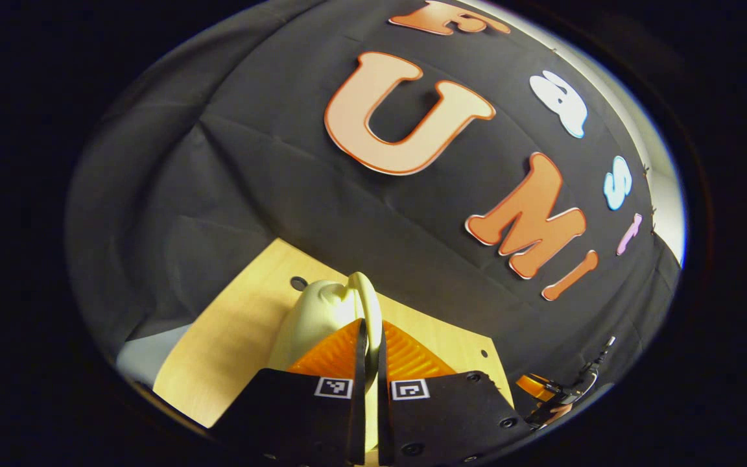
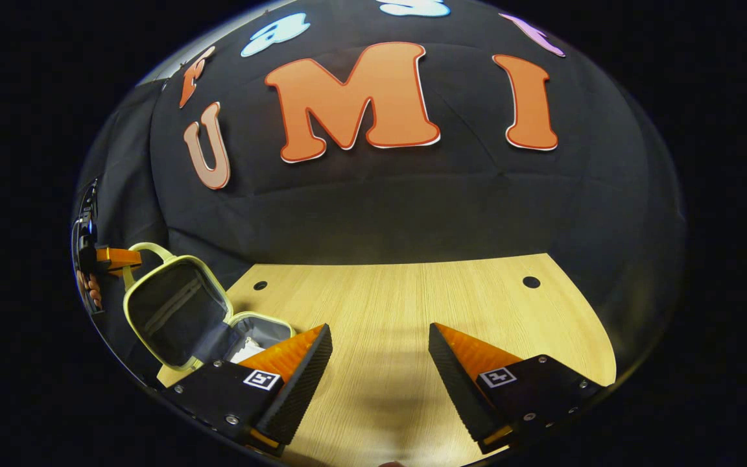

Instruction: First open the suitcase, pack the skin care products into it, and then close the suitcase.

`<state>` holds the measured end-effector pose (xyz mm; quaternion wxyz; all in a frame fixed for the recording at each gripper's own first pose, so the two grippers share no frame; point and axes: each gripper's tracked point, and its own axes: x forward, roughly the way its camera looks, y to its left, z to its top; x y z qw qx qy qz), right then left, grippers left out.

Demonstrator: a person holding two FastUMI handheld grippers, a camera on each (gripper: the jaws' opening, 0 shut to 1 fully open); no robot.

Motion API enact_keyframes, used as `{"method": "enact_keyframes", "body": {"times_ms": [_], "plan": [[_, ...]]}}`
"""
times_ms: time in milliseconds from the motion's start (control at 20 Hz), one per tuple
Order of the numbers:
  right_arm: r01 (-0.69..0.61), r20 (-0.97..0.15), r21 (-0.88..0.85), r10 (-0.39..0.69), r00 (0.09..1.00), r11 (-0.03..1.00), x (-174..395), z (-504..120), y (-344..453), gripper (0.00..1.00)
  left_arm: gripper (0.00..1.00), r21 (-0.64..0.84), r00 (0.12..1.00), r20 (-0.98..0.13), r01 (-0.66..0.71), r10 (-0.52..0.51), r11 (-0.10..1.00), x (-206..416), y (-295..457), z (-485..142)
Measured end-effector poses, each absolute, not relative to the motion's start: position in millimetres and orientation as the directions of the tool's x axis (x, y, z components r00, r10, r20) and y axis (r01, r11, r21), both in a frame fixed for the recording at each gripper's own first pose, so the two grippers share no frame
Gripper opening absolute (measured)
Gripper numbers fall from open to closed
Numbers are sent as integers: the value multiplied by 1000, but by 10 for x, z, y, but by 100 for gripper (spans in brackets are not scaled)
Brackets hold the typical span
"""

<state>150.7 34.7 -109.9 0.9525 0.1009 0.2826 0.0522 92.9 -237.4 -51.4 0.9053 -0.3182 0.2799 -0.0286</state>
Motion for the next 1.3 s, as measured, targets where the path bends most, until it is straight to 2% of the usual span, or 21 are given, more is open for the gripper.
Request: {"method": "enact_keyframes", "body": {"times_ms": [350, 600, 850, 1100, 1200, 1300], "plan": [[-48, -508, 236, 165, 846, 971, 1401, -1141, 39, 96, 8, -638, 778, -494, -22, -387, 770, 1030, -3600, -622], [-8, -486, 217, 115, 867, 976, 1354, -1132, -392, 96, 8, -628, 675, -560, 32, -481, 777, 1043, -4507, -1048], [10, -503, 186, 87, 860, 983, 1255, -1251, -658, 96, 8, -472, 566, -694, 110, -446, 875, 794, -5008, -1543], [22, -523, 187, 81, 849, 982, 1215, -1343, -771, 96, 9, -404, 458, -781, 149, -425, 903, 554, -5157, -1899], [24, -524, 191, 81, 848, 981, 1226, -1345, -773, 96, 9, -332, 434, -815, 194, -384, 923, 446, -5225, -2108], [17, -524, 196, 90, 847, 981, 1232, -1363, -722, 96, 8, -175, 443, -852, 262, -280, 949, 398, -5237, -2249]]}}
